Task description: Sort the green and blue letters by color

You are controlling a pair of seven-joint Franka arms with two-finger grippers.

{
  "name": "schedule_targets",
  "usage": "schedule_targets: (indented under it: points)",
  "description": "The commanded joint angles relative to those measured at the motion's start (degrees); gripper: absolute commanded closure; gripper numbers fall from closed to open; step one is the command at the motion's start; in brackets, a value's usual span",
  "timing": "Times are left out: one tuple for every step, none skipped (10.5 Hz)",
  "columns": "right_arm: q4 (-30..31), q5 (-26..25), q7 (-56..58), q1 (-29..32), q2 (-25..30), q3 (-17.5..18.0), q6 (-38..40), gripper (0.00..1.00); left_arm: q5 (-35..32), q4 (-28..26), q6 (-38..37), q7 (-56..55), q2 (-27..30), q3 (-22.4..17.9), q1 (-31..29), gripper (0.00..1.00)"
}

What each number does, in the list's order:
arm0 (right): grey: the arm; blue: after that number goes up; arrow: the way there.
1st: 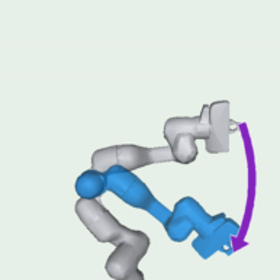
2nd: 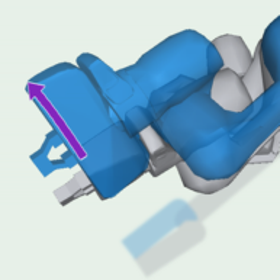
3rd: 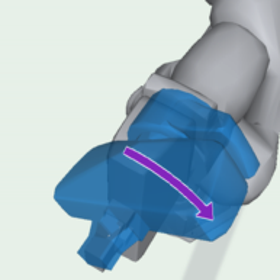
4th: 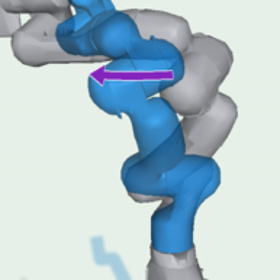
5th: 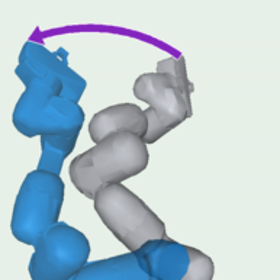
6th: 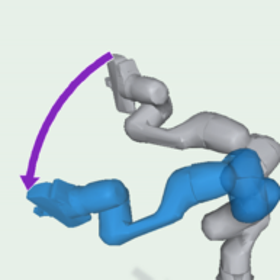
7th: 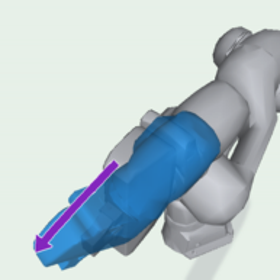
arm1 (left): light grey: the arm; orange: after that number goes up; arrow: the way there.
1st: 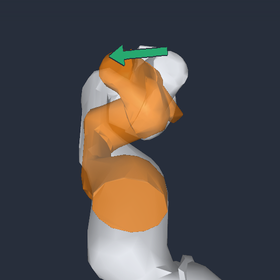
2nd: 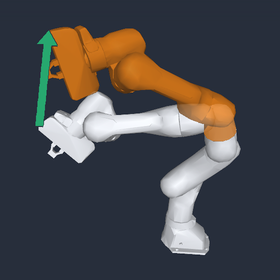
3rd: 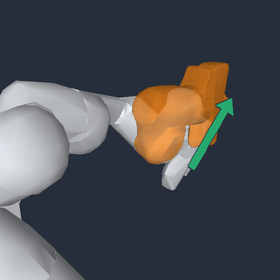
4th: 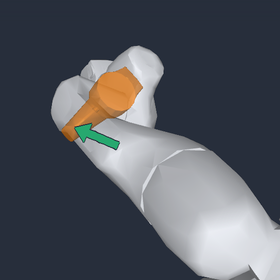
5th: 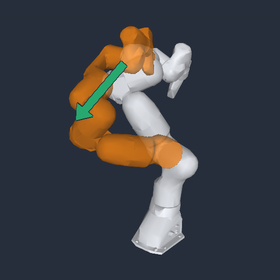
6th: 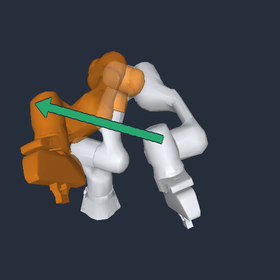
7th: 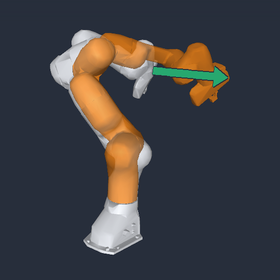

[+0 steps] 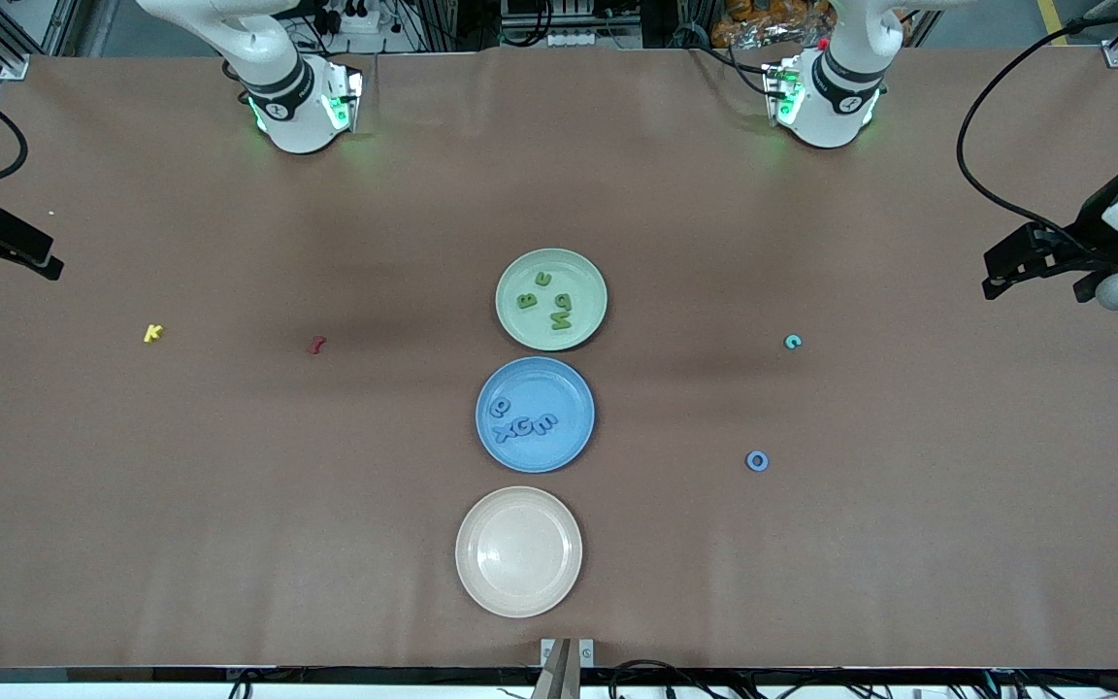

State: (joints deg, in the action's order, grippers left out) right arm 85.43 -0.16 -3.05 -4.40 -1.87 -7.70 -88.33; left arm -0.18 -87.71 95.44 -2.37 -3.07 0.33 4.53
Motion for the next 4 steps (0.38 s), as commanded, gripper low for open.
schedule_targets:
  points:
    - [1.0,-1.1,-0.3,1.9,1.1,2.1,-0.3,0.0,1.5,0.6,-1.0,-0.3,0.9,-0.1,-0.1,0.0]
    - [1.0,-1.1,-0.3,1.9,1.1,2.1,-0.4,0.0,1.5,1.2,-1.5,-0.7,0.9,-0.1,0.1,0.0]
    - [1.0,-1.1,-0.4,1.9,1.1,2.0,-0.4,0.0,1.5,1.2,-1.5,-1.6,0.9,0.0,0.1,0.0]
    - [1.0,-1.1,-0.4,1.9,1.0,2.0,-0.4,0.0,1.5,1.2,-1.7,-1.7,1.0,0.0,0.1,0.0]
